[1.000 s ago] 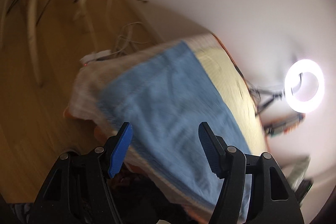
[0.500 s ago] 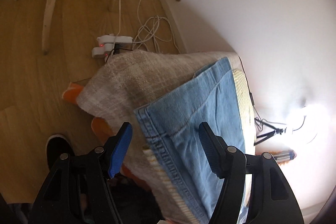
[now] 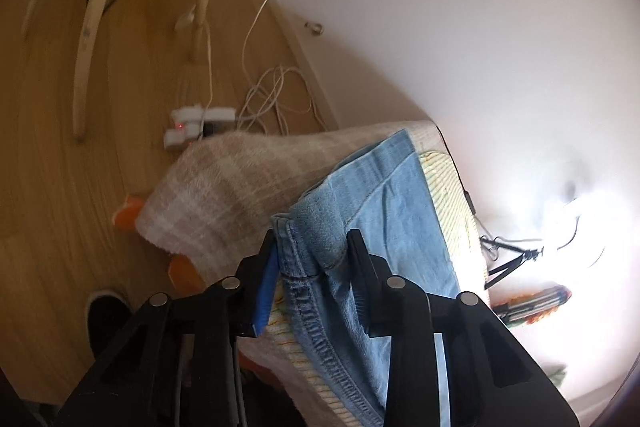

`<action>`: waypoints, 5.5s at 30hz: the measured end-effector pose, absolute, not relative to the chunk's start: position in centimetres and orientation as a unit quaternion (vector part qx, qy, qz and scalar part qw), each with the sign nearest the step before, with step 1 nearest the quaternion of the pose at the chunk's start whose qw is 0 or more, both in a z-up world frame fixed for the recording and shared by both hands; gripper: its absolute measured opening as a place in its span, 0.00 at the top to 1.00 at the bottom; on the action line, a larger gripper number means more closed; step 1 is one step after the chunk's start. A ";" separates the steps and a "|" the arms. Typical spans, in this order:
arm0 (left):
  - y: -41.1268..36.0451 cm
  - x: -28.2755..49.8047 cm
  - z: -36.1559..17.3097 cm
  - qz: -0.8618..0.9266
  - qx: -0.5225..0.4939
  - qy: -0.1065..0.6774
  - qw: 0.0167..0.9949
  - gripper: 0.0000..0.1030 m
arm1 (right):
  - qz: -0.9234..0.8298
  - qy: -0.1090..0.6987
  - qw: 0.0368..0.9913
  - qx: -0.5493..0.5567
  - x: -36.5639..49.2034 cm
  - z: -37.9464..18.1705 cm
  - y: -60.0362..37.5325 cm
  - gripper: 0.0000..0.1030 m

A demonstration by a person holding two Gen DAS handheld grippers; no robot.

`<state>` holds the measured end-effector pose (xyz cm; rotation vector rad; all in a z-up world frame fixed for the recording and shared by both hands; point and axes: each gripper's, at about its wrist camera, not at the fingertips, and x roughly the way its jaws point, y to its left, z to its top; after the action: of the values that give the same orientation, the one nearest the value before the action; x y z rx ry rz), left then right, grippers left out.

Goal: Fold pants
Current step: 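Grasp the jeans hem with the right tool beside the left tool, then lift the hem with both tools and fold it over toward the waistband, then open both tools to release the folded jeans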

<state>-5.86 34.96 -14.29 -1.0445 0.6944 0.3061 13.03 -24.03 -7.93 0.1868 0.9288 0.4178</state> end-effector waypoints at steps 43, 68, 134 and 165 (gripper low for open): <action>13.0 0.2 -9.0 -0.121 -0.105 0.360 0.919 0.88 | 0.374 0.575 0.698 0.203 24.5 -15.2 -1.7 0.34; 3.8 -1.4 -5.7 -0.258 -0.095 0.351 0.895 0.88 | 0.297 0.481 0.818 0.110 22.4 -9.0 -5.6 0.90; -40.9 2.1 -7.0 -0.595 0.047 0.385 0.704 0.82 | -0.063 0.453 0.874 0.164 1.3 -9.5 -52.9 0.91; -9.3 9.7 -11.5 -0.286 -0.018 0.491 0.823 0.58 | -0.191 0.452 0.871 0.008 1.1 -7.3 -48.5 0.64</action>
<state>9.67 -9.33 -11.46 -0.0375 1.0433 -0.6083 1.06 -48.54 -7.34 0.0173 0.9456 -0.4000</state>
